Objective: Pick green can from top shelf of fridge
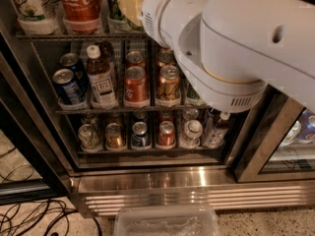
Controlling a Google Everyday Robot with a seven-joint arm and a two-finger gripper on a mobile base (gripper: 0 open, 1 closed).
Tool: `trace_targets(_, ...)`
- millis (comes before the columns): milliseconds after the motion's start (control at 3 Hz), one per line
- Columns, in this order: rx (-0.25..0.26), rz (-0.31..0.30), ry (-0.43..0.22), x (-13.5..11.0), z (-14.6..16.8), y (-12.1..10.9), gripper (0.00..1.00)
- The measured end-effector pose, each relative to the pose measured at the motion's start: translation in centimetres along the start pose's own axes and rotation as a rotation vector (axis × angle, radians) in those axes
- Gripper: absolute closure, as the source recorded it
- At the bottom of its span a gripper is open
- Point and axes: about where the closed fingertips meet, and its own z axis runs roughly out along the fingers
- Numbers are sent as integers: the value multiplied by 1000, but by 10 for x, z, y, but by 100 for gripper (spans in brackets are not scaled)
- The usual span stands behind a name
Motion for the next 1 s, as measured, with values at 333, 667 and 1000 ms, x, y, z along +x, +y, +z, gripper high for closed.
trace_targets(333, 0, 0, 0, -5, -1, -1, 100)
trace_targets(667, -39, -13, -11, -12, -9, 15, 100)
trace_targets(1000, -65, -17, -23, -19, -19, 25, 100)
